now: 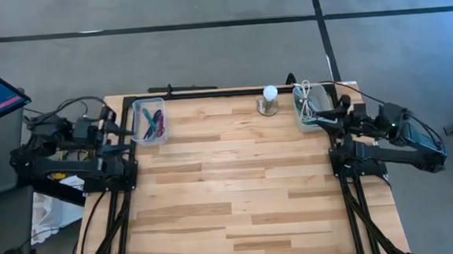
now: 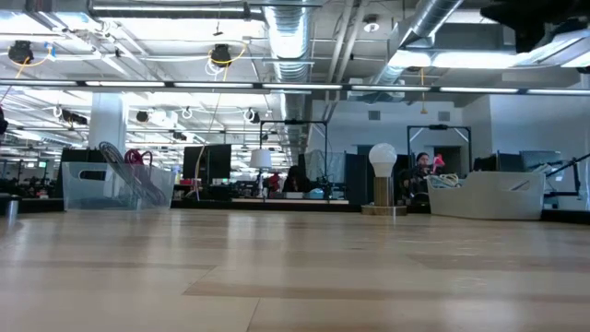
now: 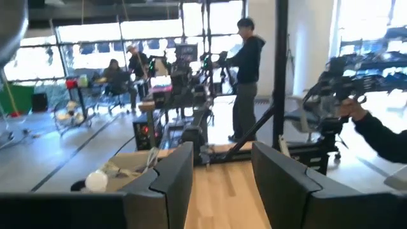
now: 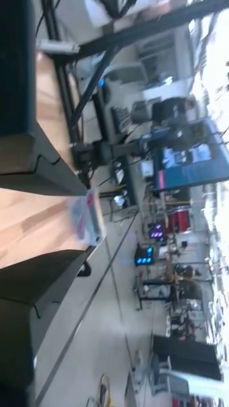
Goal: Pick & Place USB Port
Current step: Return to Home Position
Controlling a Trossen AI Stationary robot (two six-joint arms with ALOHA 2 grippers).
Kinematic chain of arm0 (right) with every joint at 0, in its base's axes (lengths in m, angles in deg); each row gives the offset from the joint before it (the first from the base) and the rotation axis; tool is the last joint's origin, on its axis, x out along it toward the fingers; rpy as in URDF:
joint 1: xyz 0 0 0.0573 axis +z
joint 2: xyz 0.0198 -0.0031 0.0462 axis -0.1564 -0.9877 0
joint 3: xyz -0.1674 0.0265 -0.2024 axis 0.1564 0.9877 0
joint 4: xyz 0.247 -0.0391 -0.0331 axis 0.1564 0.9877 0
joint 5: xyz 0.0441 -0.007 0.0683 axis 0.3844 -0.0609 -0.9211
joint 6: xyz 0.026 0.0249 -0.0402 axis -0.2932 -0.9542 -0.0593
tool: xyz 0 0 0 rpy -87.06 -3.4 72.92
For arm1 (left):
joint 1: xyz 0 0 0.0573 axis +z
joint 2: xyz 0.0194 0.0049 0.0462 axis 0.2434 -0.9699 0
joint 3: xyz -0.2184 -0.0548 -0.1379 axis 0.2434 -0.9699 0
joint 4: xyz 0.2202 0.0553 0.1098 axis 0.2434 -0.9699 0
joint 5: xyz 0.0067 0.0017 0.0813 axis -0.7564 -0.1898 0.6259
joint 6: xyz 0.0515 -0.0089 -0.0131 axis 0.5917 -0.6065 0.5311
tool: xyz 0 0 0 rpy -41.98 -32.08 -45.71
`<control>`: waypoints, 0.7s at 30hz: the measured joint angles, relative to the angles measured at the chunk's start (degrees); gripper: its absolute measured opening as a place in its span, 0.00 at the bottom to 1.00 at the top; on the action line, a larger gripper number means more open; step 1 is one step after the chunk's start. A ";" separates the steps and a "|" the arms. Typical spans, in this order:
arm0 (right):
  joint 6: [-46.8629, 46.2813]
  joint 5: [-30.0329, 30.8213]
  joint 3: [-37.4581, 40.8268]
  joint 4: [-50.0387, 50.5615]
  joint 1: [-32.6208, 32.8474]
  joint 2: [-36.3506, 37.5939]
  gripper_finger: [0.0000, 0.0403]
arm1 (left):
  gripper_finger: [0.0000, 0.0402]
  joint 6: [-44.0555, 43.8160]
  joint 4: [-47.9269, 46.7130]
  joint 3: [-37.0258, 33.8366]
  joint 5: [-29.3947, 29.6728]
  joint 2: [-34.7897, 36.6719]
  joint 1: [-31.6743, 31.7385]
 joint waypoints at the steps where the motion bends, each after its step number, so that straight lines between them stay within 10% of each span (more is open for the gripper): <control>1: -0.49 -0.13 0.00 0.39 0.36 0.99 0.35 | 0.40 0.01 -0.04 0.00 -0.29 0.68 -0.02; 21: -3.73 -1.34 -3.21 5.57 3.85 4.90 0.35 | 0.40 -1.68 -7.29 -4.67 -0.41 18.38 -0.01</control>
